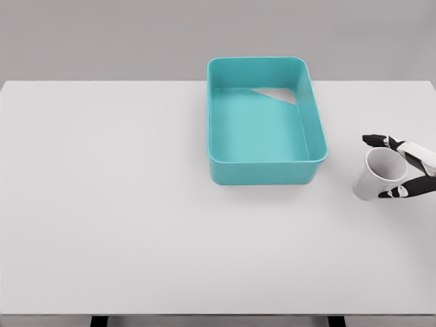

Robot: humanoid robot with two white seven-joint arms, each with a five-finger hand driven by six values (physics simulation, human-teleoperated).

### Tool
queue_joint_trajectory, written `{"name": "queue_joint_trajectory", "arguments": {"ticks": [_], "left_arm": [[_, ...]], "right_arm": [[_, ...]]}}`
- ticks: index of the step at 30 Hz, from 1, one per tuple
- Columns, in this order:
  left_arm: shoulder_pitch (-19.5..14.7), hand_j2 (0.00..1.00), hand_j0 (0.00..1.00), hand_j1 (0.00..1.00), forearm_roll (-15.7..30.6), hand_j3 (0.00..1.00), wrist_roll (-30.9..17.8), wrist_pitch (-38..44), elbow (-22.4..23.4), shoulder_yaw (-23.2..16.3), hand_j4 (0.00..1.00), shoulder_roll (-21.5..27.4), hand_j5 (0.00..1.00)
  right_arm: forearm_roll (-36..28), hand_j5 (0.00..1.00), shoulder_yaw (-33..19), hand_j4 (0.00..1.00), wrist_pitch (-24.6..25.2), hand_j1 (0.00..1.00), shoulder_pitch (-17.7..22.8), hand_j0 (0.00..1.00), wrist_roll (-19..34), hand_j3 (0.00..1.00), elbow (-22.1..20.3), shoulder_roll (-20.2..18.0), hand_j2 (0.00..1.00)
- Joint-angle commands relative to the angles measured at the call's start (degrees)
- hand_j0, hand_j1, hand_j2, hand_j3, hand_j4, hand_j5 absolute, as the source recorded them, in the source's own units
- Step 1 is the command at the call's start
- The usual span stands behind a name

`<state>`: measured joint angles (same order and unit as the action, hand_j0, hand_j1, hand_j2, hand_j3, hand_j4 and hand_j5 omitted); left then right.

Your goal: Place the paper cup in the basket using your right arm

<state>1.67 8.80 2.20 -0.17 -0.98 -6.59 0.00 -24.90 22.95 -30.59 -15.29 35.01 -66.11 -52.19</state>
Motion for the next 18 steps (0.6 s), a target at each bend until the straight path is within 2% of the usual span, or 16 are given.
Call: {"name": "queue_joint_trajectory", "arguments": {"ticks": [1,4,5,15,18], "left_arm": [[0.0,1.0,1.0,1.0,0.1,1.0,0.0,0.0,0.0,0.0,1.0,0.0,1.0],[0.0,1.0,1.0,1.0,0.0,1.0,0.0,0.0,0.0,0.0,1.0,0.0,1.0],[0.0,1.0,1.0,1.0,0.0,1.0,0.0,0.0,0.0,0.0,1.0,0.0,1.0],[0.0,1.0,1.0,1.0,0.0,1.0,0.0,0.0,0.0,0.0,1.0,0.0,1.0],[0.0,1.0,1.0,1.0,0.0,1.0,0.0,0.0,0.0,0.0,1.0,0.0,1.0]], "right_arm": [[-0.4,0.95,0.2,0.95,0.1,0.95,0.0,0.95,0.0,0.95,-0.2,-0.1,0.95],[-0.4,0.77,0.2,0.77,0.1,0.77,0.0,0.77,0.0,0.77,-0.2,-0.2,0.77],[-0.4,0.74,0.2,0.74,0.1,0.74,0.0,0.74,0.0,0.74,-0.2,-0.2,0.74],[-0.4,0.75,-0.8,0.75,-1.3,0.75,0.0,0.75,0.0,0.75,-1.0,0.0,0.75],[-0.4,0.7,-0.9,0.7,-1.3,0.7,0.0,0.7,0.0,0.7,-1.0,0.0,0.7]]}}
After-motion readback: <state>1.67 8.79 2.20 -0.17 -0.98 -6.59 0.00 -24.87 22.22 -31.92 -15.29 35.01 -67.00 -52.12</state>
